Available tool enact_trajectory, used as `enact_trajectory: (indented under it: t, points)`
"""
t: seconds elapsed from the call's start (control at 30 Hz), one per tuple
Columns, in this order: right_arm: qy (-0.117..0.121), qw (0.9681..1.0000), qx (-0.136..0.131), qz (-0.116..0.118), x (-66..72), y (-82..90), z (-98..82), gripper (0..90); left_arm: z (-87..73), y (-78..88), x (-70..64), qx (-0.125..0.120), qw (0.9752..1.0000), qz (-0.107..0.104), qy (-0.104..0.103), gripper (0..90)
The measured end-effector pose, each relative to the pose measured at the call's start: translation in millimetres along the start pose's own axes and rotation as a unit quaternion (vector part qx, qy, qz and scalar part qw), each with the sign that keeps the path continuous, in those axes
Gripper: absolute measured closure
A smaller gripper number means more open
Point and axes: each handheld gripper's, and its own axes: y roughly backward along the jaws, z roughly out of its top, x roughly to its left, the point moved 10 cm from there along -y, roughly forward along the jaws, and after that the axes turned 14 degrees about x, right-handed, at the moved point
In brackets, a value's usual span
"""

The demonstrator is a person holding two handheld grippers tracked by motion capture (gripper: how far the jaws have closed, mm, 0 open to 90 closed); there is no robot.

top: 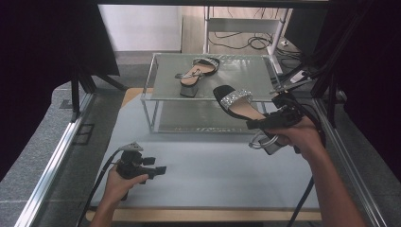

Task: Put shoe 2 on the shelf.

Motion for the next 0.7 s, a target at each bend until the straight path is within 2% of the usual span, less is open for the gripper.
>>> enact_trajectory:
  t: [0.27, 0.7]
  points:
    - [-0.012, 0.9999, -0.002, -0.003, -7.5, 1.0, 14.2, 42.2, -0.2, -0.2, -0.3, 0.001, 1.0, -0.002, -0.002, 29.0]
    - [-0.046, 0.9988, -0.002, -0.018, -29.5, -0.2, 40.9, 42.3, -0.4, 0.9, 1.1, -0.001, 1.0, -0.001, 0.001, 29.0]
